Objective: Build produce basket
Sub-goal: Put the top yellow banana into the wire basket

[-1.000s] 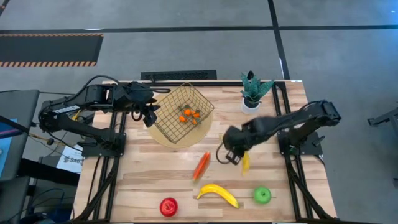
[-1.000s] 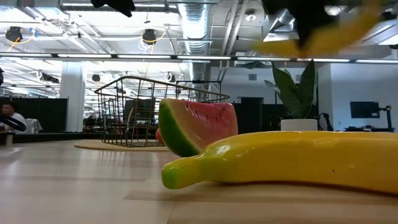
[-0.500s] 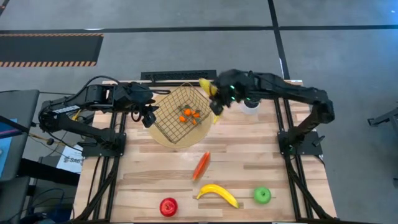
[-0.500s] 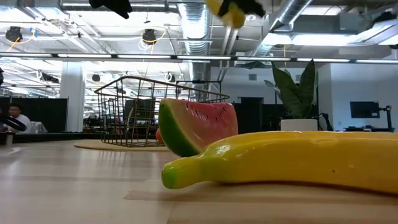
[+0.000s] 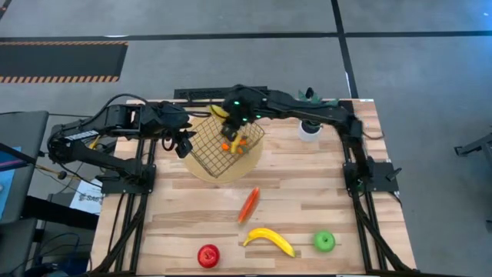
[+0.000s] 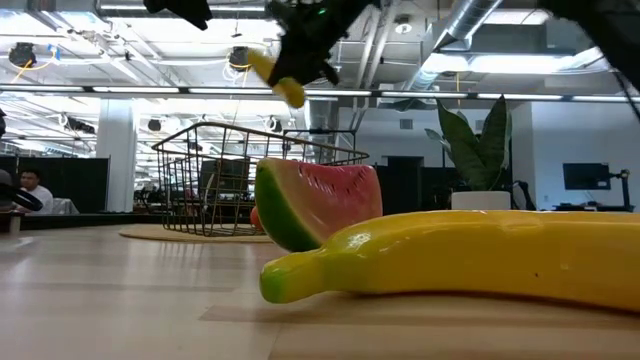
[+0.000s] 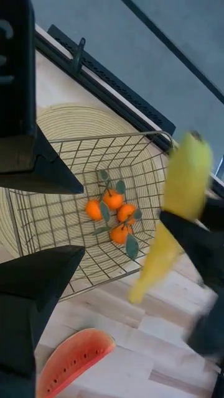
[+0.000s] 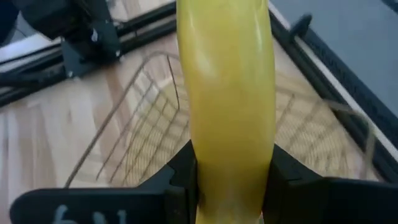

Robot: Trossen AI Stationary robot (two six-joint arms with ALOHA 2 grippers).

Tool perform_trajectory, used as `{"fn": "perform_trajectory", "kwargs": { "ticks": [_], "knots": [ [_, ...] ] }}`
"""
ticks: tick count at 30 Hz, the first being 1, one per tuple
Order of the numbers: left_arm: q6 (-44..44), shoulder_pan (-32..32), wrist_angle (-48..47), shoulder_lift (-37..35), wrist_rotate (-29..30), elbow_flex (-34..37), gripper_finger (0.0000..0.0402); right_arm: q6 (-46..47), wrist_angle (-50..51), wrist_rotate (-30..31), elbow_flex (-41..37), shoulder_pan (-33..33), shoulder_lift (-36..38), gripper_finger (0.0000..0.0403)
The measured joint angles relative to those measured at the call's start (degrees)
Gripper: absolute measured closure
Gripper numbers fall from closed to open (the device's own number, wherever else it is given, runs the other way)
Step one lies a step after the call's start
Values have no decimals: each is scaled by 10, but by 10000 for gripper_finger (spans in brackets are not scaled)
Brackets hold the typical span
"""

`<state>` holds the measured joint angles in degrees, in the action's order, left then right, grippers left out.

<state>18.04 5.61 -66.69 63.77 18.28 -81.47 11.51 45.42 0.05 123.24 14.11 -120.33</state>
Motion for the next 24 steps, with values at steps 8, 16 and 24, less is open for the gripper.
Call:
{"fn": "perform_trajectory", "kwargs": {
  "ticks": [8, 16, 24],
  "knots": [
    [0, 0, -1, 0, 0, 0, 269, -20, 56, -18, 110, -20, -104, 289],
    [0, 0, -3, 0, 1, 0, 269, -52, 88, -18, 109, -36, -141, 289],
    [0, 0, -3, 0, 1, 0, 269, -60, 63, -7, 110, -39, -148, 289]
  ]
}}
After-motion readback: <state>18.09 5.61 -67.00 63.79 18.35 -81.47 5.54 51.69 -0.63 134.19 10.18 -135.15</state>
